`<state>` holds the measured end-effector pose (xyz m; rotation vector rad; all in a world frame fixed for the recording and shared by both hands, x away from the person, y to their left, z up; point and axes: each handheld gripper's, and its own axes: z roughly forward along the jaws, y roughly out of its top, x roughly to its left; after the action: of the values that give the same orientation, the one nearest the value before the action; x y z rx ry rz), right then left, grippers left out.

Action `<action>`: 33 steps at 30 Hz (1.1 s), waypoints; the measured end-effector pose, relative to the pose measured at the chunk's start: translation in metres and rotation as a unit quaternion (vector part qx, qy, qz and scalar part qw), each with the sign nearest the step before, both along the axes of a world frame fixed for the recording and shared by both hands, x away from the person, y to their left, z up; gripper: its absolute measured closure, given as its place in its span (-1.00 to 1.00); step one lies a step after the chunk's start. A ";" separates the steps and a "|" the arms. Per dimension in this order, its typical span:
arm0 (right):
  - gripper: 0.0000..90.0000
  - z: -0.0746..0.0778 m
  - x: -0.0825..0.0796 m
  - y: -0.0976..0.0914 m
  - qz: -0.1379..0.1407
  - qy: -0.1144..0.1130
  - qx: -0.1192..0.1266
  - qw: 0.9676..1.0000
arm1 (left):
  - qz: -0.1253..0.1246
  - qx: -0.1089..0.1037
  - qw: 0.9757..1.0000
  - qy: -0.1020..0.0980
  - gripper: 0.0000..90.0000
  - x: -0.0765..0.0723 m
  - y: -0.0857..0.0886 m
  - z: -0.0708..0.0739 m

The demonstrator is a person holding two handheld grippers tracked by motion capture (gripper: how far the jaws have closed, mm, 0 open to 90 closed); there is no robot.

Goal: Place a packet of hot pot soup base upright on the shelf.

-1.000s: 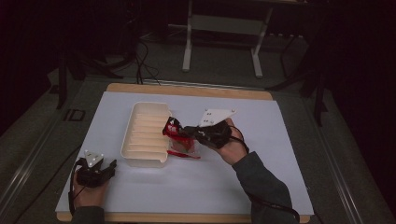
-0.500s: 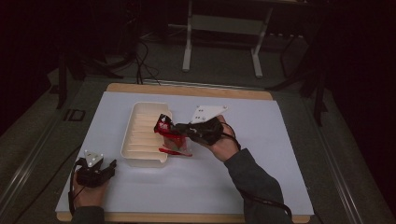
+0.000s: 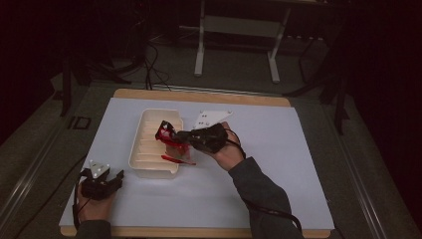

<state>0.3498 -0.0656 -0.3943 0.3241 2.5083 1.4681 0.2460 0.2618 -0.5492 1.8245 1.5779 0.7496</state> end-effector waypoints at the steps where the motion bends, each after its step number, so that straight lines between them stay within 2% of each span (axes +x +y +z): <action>1: 0.99 0.000 0.000 0.001 0.000 0.001 0.000 1.000 | 0.000 0.000 1.000 0.000 0.08 0.000 0.000 0.000; 19: 0.99 -0.005 0.009 0.011 -0.001 0.008 0.013 1.000 | 0.000 -0.001 1.000 0.000 0.08 0.000 0.000 0.000; 33: 0.99 -0.009 0.012 0.020 0.001 0.011 0.010 1.000 | 0.000 -0.001 1.000 0.000 0.08 0.000 0.000 0.000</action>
<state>0.3622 -0.0453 -0.4029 0.3432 2.5129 1.4987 0.2462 0.2622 -0.5491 1.8230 1.5779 0.7467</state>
